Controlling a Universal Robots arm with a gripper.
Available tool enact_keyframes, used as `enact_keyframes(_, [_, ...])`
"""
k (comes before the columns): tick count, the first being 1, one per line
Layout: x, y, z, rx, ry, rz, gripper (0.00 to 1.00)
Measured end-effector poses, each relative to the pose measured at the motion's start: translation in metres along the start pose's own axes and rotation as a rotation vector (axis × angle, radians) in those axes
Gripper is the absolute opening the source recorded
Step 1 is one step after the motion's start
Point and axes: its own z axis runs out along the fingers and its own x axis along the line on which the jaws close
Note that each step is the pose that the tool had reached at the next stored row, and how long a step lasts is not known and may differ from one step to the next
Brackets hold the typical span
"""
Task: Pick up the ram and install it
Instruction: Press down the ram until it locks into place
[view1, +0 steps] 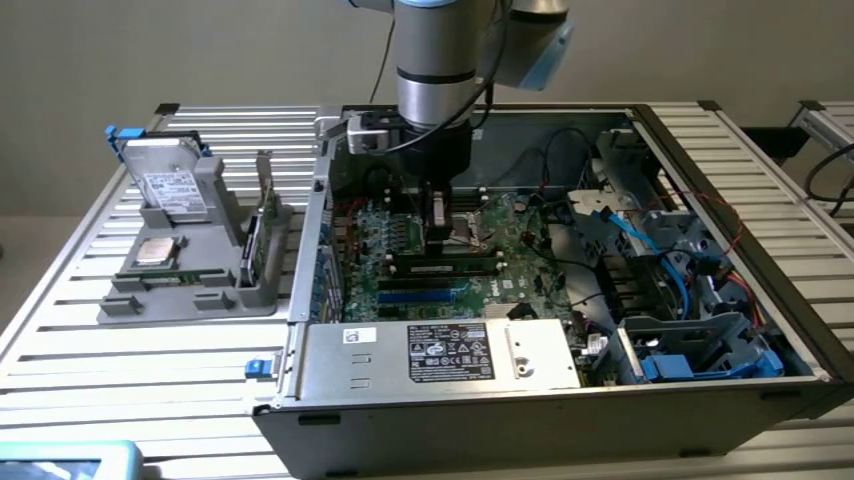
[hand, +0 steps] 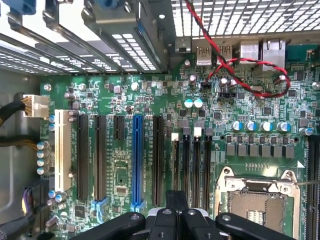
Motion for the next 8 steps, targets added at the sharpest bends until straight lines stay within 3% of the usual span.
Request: enact_keyframes(8, [0.002, -0.0162, -0.0060, -0.0132, 0.0004, -0.002, 0.11])
